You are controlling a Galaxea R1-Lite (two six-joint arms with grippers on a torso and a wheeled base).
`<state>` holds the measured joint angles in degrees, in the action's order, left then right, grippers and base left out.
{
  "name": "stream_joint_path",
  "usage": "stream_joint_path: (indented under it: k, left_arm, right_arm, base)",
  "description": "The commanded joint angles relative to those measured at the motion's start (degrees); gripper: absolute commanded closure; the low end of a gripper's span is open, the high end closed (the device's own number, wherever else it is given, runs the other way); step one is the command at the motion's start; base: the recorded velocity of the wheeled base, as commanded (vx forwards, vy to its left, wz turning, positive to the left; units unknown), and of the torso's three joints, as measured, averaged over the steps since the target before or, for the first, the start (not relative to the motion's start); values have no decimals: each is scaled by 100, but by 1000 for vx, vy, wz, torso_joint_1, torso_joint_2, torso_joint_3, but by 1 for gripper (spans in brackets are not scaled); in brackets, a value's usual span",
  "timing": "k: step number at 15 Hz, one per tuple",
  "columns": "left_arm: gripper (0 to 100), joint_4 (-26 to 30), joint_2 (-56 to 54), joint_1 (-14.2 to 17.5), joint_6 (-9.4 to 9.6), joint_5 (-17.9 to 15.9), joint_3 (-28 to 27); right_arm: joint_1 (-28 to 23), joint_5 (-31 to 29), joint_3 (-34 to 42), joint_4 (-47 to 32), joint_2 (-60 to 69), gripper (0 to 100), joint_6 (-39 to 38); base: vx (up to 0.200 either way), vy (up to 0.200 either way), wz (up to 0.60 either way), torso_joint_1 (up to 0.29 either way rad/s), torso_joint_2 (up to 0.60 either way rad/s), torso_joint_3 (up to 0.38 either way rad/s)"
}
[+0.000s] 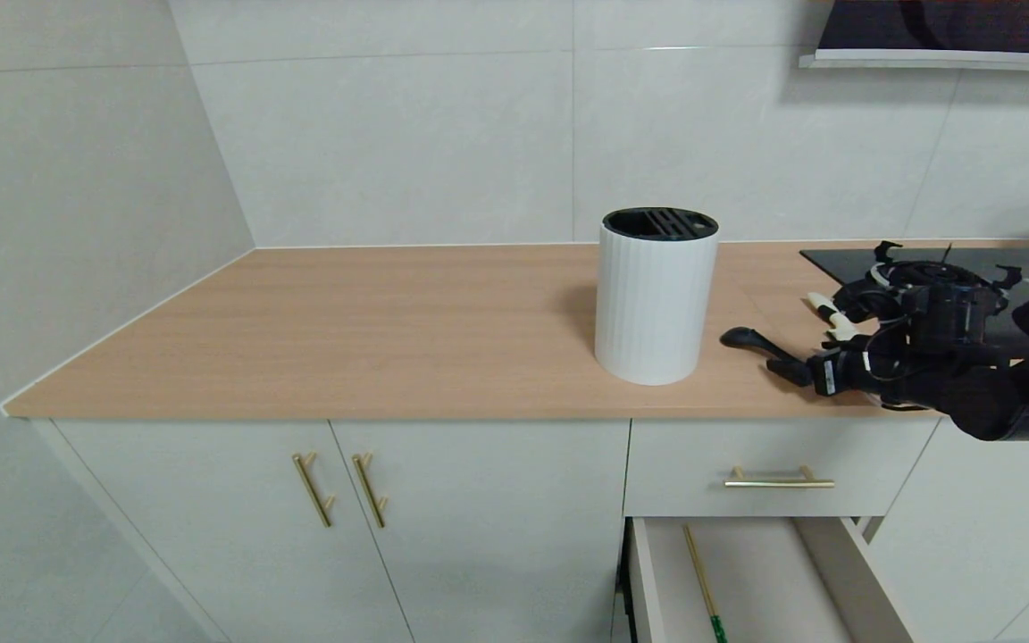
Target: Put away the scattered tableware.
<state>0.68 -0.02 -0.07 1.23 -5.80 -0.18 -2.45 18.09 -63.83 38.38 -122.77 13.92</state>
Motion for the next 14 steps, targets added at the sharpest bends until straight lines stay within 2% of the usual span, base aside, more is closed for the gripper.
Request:
stream_joint_path:
  k: [1, 5, 6, 14]
  left_arm:
    - [0, 2, 2, -1, 0, 0, 1]
    - [0, 2, 2, -1, 0, 0, 1]
    - [0, 2, 2, -1, 0, 0, 1]
    - [0, 2, 2, -1, 0, 0, 1]
  right_arm:
    - [-10, 1, -51, 3, -80, 0, -3]
    - [-10, 1, -51, -6, -107, 0, -3]
    - [-10, 1, -51, -6, -115, 100, -3]
    - [17, -16, -51, -76, 8, 100, -74]
  base:
    - [0, 0, 0, 0, 0, 0]
    - [0, 0, 0, 0, 0, 0]
    - [0, 0, 0, 0, 0, 0]
    - [0, 0, 0, 0, 0, 0]
